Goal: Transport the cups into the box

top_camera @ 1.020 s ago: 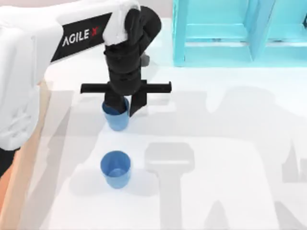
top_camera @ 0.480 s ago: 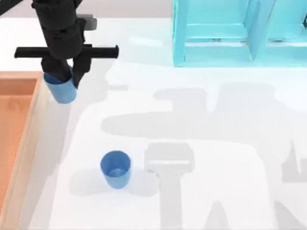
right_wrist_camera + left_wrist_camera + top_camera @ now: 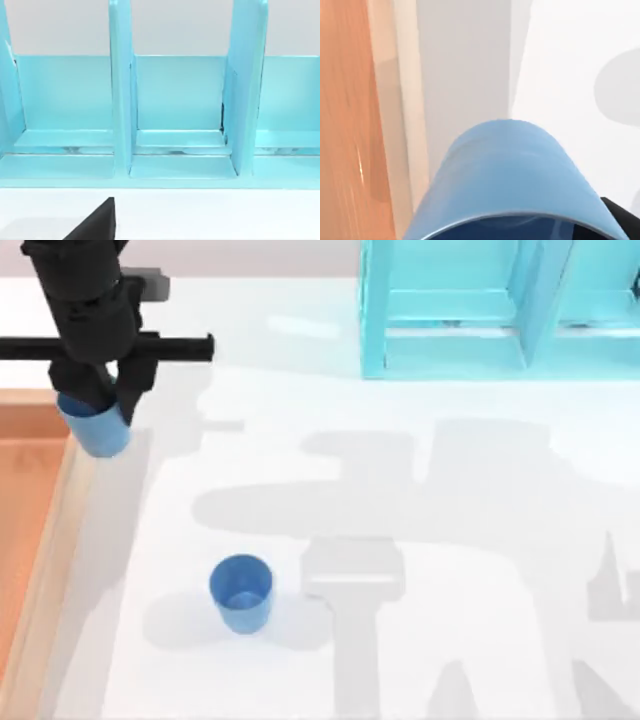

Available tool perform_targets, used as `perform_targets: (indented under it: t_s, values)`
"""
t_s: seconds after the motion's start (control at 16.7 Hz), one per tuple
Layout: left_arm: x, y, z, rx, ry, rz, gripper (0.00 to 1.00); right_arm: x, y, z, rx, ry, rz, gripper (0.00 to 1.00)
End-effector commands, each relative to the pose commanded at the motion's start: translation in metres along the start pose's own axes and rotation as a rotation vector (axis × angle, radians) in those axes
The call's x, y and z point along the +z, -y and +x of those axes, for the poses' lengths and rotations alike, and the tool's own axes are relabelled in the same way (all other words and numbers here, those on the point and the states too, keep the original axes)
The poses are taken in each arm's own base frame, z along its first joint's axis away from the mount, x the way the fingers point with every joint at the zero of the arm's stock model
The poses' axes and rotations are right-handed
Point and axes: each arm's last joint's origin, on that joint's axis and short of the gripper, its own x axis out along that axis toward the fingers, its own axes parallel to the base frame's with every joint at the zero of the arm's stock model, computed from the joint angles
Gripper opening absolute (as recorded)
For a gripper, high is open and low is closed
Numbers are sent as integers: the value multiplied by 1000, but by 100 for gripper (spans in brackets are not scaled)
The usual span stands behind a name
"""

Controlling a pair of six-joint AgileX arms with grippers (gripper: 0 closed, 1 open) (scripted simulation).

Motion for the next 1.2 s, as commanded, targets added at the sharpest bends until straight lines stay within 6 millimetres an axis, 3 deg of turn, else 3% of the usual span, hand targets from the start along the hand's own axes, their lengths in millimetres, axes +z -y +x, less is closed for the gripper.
perform_targets:
  t_s: [0.18, 0.42, 0.66, 0.84, 1.08, 1.2]
  values:
    - [-29, -50, -19, 2, 8, -4, 0, 0, 0, 0, 0, 0, 0, 100]
    - [-102, -113, -39, 11, 23, -6, 0, 0, 0, 0, 0, 0, 0, 100]
    - [-164, -147, -37, 21, 25, -4, 0, 0, 0, 0, 0, 0, 0, 100]
    - [-179, -154, -34, 23, 24, -4, 0, 0, 0, 0, 0, 0, 0, 100]
    - [-178, -153, -33, 24, 22, 1, 0, 0, 0, 0, 0, 0, 0, 100]
    - [-177, -155, -24, 23, 21, -1, 0, 0, 0, 0, 0, 0, 0, 100]
